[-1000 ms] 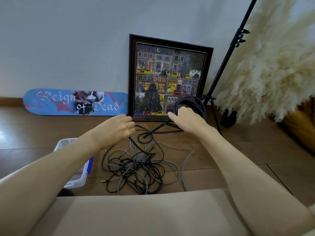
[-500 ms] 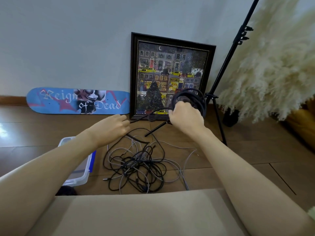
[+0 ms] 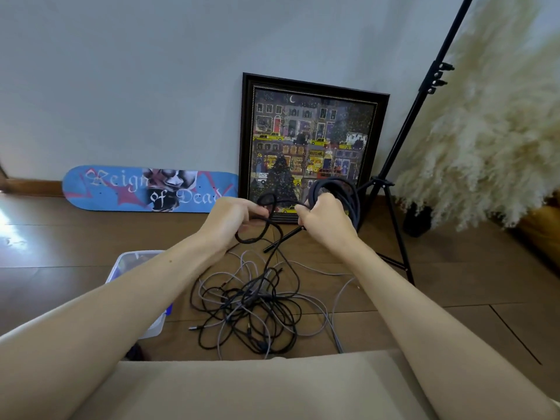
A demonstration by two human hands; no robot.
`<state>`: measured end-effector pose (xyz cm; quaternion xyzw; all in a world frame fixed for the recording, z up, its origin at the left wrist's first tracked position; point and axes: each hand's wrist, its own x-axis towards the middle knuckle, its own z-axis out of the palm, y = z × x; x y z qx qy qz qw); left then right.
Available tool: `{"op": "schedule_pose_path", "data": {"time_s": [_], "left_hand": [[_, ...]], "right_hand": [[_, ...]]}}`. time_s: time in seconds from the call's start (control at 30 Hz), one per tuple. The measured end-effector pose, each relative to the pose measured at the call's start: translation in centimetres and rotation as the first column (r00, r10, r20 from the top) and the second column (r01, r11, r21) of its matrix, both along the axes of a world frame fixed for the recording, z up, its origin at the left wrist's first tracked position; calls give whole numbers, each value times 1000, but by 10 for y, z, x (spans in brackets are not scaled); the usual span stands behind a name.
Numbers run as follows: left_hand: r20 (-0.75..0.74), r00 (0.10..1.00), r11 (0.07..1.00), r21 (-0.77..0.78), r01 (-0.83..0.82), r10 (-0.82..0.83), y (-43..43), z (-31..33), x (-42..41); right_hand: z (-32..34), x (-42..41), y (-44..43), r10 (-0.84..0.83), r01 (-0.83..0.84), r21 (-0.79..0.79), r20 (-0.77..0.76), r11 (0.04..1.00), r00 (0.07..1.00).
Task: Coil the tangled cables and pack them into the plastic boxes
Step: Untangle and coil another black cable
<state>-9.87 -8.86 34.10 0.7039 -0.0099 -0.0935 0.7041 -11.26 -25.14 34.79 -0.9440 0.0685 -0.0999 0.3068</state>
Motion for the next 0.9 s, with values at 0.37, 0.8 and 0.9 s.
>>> {"op": "schedule_pose_path", "data": {"time_s": [0.37,0.8,0.9], "left_hand": [[-212,966,989,29,-145,148,6,-15,7],[-10,913,740,581,338,-409,-4,-21,-6],[59,936,658,727,198,-347,1,-26,1]], "right_hand": [[3,-21,11,212,-238,-329,-114,914,971],[8,-6,-9,-150,152,-41,46,988,988],[12,-3,-20,-287,284,40,111,958,952]]}}
